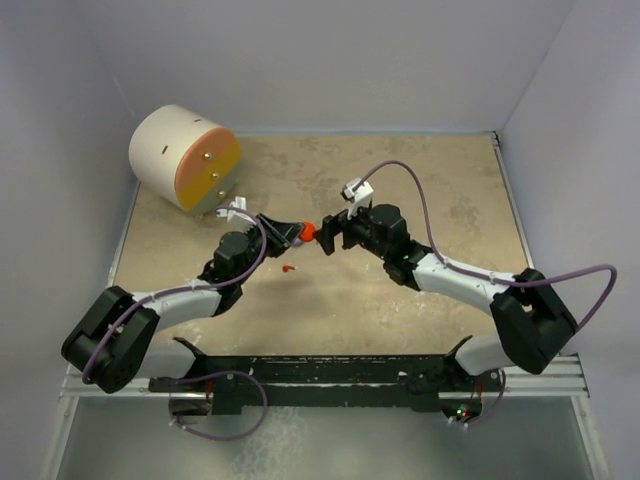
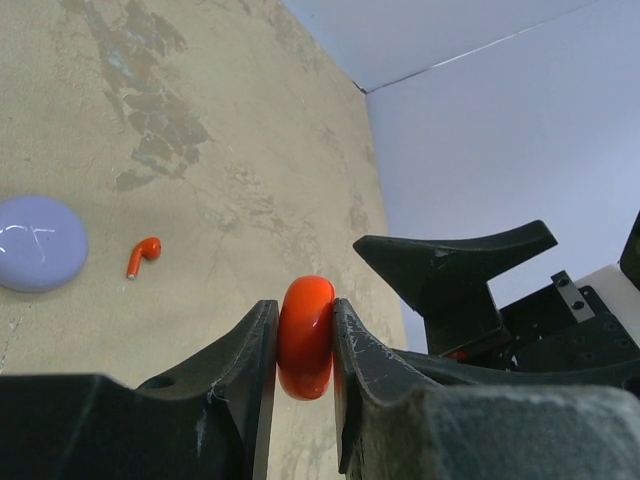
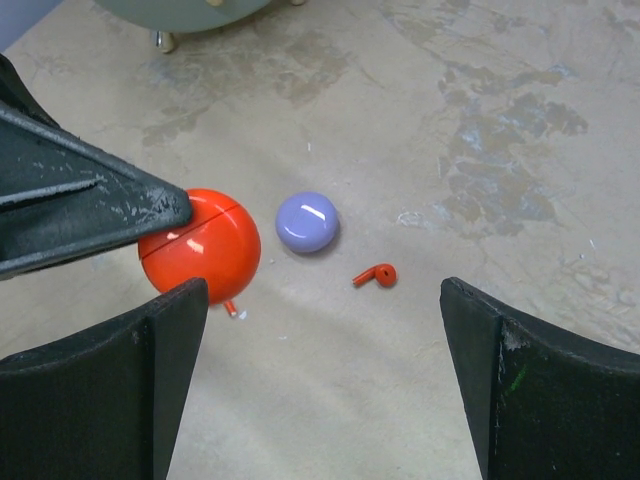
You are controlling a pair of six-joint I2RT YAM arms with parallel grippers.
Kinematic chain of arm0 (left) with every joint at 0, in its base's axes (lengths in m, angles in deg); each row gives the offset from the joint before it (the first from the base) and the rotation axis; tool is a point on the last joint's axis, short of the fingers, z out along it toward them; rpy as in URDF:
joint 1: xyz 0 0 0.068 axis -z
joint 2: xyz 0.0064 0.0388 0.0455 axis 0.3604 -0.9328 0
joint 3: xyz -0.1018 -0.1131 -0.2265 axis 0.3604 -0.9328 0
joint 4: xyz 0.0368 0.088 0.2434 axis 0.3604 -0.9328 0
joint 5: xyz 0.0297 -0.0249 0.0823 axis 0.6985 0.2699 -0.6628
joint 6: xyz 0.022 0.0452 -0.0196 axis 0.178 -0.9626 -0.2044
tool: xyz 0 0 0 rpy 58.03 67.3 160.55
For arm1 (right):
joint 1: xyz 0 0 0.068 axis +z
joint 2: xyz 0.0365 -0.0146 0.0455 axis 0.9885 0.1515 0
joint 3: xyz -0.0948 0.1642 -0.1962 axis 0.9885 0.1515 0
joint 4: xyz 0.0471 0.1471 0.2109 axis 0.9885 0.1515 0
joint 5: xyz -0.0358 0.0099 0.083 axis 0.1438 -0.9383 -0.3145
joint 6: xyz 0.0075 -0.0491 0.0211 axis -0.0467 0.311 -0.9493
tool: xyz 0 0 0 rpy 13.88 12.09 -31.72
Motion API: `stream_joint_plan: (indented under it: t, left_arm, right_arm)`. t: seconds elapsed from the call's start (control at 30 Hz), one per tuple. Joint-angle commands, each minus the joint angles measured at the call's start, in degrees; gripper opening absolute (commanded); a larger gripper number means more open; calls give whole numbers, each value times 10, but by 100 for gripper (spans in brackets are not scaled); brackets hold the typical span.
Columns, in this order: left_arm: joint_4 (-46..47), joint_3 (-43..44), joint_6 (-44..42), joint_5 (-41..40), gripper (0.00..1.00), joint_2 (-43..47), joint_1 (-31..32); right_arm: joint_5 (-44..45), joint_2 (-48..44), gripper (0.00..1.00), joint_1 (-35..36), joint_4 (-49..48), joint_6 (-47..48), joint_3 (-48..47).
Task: Insert the wireless bluetooth earbuds into the charging case
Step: Open the charging case.
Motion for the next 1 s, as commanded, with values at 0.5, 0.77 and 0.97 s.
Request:
stream_joint_plan:
  t: [0.5,0.77,0.97]
  left_arm:
    - [55,34,34,-13,0,-13,5]
    - [23,-18,79,-131,0,66,-12]
    - [2,-79,130,-151,0,152,-63]
  right_arm:
    - [15,126,100,10,-27,-19,-106]
    - [62,110,100,13,5,-31,-106]
    - [84,77,99,37,30,-44,-70]
